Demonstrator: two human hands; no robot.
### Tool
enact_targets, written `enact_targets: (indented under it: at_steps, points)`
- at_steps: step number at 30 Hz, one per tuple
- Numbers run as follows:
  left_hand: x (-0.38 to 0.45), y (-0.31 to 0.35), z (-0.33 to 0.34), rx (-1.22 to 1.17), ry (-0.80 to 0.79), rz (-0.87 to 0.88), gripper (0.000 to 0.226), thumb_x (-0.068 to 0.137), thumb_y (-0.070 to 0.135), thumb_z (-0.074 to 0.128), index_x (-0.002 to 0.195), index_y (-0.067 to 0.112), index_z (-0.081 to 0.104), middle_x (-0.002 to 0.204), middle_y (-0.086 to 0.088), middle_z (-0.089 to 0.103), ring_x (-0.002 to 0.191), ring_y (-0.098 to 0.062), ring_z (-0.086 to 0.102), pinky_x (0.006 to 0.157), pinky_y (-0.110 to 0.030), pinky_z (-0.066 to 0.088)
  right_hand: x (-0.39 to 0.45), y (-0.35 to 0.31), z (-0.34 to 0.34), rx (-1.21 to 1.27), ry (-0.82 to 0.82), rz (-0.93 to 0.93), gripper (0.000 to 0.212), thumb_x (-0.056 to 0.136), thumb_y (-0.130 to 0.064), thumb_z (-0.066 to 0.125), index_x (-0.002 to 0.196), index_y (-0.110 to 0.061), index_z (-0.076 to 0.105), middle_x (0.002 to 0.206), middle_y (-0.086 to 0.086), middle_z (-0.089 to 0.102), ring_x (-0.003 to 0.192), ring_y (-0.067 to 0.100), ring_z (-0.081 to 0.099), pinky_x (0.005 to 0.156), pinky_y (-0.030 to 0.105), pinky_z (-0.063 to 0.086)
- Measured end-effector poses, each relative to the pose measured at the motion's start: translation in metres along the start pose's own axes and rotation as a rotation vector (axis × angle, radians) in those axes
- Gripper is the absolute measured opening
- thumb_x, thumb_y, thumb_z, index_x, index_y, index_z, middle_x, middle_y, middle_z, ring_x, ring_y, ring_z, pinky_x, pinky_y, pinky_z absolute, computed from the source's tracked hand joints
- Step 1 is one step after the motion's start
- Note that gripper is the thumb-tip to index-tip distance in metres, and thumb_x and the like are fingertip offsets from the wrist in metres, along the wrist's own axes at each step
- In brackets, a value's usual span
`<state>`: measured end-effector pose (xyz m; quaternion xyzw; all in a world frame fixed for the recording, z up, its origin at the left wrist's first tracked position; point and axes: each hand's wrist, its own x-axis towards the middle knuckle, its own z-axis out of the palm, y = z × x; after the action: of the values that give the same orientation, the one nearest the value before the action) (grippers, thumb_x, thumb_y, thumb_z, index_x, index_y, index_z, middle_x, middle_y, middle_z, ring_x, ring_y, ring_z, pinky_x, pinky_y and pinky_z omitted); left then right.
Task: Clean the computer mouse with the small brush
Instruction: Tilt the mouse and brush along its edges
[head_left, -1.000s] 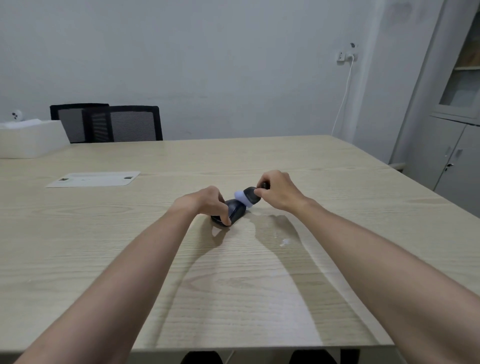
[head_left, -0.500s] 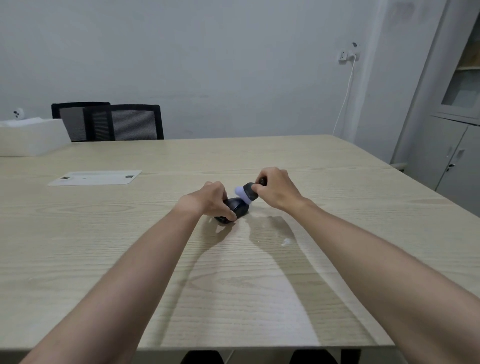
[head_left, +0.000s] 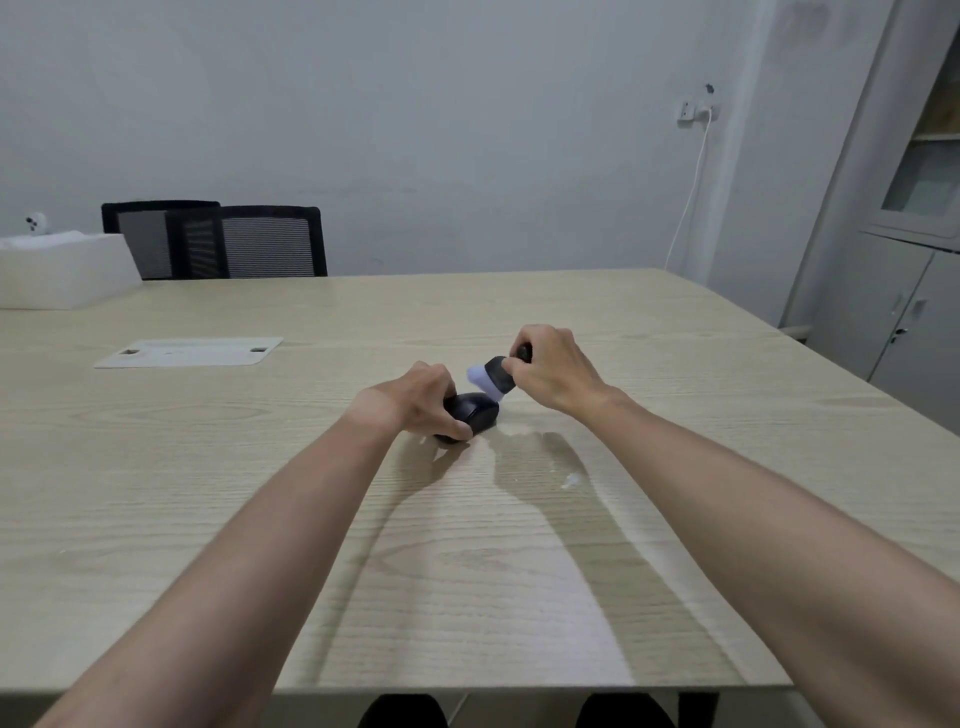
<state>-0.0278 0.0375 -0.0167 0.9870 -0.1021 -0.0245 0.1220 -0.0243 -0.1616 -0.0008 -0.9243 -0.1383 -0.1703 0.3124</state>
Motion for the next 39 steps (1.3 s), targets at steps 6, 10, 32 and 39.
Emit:
enact_targets:
  at_steps: [6,10,32,39]
  points:
    - [-0.001,0.003,-0.004,0.043,-0.032,0.025,0.029,0.067,0.05,0.075,0.065,0.025,0.06,0.072,0.002,0.052,0.068,-0.02,0.058,0.057,-0.029,0.046,-0.001,0.008,0.006,0.059,-0.105,-0.008,0.009,0.085,-0.019,0.066,0.085,-0.01,0.069,0.086,0.001,0.064,0.082,0.022,0.06,0.066,0.03,0.048]
    - [-0.003,0.007,-0.005,0.05,-0.071,0.042,0.03,0.066,0.047,0.073,0.077,0.02,0.067,0.078,0.0,0.059,0.074,-0.023,0.065,0.06,-0.034,0.05,0.001,0.016,0.002,0.002,-0.028,0.028,0.011,0.087,-0.019,0.063,0.089,-0.009,0.067,0.093,0.004,0.065,0.084,0.024,0.06,0.07,0.035,0.051]
    - [0.0,0.01,-0.008,0.089,-0.112,0.04,0.055,0.075,0.018,0.071,0.128,0.032,0.063,0.115,-0.001,0.064,0.106,-0.022,0.055,0.092,-0.045,0.053,-0.004,0.019,-0.001,0.12,-0.091,0.041,0.007,0.081,-0.013,0.065,0.078,-0.01,0.07,0.082,0.002,0.065,0.077,0.018,0.059,0.063,0.024,0.046]
    - [0.002,0.003,-0.01,-0.001,-0.19,0.015,0.073,0.077,0.003,0.068,0.139,0.04,0.055,0.127,0.003,0.064,0.106,-0.021,0.061,0.088,-0.034,0.049,-0.006,0.016,-0.01,0.25,-0.05,0.08,0.008,0.079,-0.011,0.066,0.075,-0.006,0.072,0.068,-0.001,0.064,0.062,0.011,0.055,0.056,0.021,0.043]
